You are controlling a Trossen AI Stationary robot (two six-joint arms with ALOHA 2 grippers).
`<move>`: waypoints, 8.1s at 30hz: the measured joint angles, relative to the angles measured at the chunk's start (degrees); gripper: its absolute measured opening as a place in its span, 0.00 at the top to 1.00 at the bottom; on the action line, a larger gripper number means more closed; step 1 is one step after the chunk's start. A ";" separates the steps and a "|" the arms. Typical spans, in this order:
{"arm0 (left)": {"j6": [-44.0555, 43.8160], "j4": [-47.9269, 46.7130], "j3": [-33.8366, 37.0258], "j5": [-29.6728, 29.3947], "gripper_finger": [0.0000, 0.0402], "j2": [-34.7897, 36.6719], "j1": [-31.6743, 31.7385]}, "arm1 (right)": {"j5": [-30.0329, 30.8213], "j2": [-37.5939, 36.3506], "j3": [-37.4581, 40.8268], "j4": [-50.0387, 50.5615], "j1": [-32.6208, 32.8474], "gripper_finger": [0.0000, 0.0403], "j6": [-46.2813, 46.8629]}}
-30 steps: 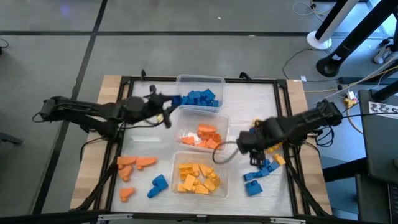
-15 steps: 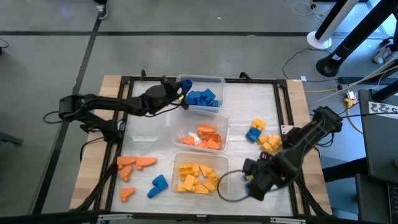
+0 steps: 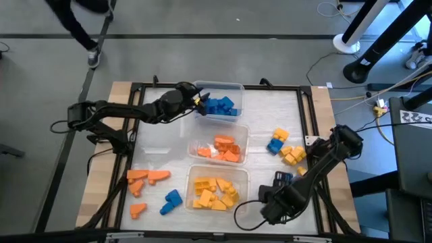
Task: Sort blocks
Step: Put the blue game piece into the top transparent bin
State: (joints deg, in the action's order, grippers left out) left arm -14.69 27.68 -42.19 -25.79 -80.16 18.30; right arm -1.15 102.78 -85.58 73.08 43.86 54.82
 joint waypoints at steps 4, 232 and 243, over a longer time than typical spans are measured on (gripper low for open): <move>-1.68 -0.03 0.00 1.48 0.49 0.00 -0.63 | -2.84 0.44 0.00 -4.80 1.13 0.32 0.15; 0.94 -1.81 0.00 1.55 0.49 0.04 -1.04 | 20.44 15.72 -0.83 -11.84 9.68 0.70 -13.35; 1.15 -1.80 0.00 1.54 0.49 0.04 -1.03 | 27.08 17.62 -0.66 -7.57 9.60 0.70 -13.17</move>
State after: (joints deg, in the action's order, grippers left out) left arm -13.54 25.89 -42.20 -24.25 -80.12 17.27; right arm 25.92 120.40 -86.24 65.51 53.46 41.65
